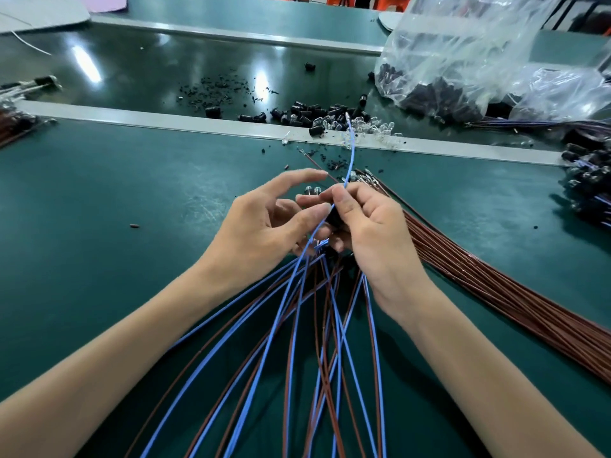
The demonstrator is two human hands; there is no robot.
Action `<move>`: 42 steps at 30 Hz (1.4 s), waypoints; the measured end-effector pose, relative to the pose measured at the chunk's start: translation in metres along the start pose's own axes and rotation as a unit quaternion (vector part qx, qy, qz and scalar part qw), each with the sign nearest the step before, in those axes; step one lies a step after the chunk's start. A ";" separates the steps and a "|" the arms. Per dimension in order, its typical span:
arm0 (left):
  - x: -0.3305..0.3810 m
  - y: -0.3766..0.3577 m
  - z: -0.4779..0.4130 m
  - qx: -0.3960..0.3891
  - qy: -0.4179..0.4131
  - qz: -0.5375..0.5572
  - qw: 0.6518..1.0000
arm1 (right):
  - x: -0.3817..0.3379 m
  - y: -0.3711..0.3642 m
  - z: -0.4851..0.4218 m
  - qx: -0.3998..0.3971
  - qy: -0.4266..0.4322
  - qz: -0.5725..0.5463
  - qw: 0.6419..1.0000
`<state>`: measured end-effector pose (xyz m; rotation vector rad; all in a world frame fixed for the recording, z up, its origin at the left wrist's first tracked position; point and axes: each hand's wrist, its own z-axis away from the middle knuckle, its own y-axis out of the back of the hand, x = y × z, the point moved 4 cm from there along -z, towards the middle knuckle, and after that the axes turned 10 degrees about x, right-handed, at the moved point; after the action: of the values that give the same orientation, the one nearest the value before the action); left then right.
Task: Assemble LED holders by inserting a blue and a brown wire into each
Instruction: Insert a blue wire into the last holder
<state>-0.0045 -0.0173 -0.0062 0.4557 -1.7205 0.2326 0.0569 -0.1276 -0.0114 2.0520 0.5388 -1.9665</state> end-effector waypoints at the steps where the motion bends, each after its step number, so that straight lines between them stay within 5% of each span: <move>1: 0.001 0.000 0.001 0.011 -0.003 0.005 1.000 | 0.000 0.000 0.000 0.005 0.018 0.024 1.000; 6: 0.001 -0.004 0.005 0.045 0.030 0.062 0.997 | -0.004 0.002 0.001 0.040 0.109 0.137 0.984; 17: 0.003 -0.001 0.007 0.112 0.069 0.127 0.983 | -0.008 -0.002 0.002 0.015 0.102 0.111 0.988; 23: -0.006 0.001 0.002 0.054 0.136 0.048 0.988 | -0.011 0.011 -0.005 0.076 0.096 0.126 0.984; 26: -0.003 0.014 -0.007 0.043 0.153 0.108 0.981 | -0.016 0.027 -0.012 0.139 0.086 0.090 0.982; 31: 0.001 0.010 -0.003 -0.138 0.153 0.177 0.963 | -0.019 0.045 -0.019 0.202 0.023 -0.070 0.977; 37: 0.007 0.000 0.015 -0.336 0.119 0.034 0.934 | -0.012 0.053 -0.025 0.235 -0.024 -0.157 0.959; 40: 0.009 0.007 0.010 -0.301 0.103 -0.013 0.948 | -0.012 0.060 -0.028 0.237 -0.032 -0.222 0.945; 42: 0.009 0.009 0.004 -0.244 0.085 -0.001 0.966 | -0.013 0.054 -0.029 0.150 -0.036 -0.226 0.962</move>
<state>-0.0132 -0.0120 0.0025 0.0698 -1.5397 -0.1523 0.1056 -0.1652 -0.0005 2.1644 0.7951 -2.5082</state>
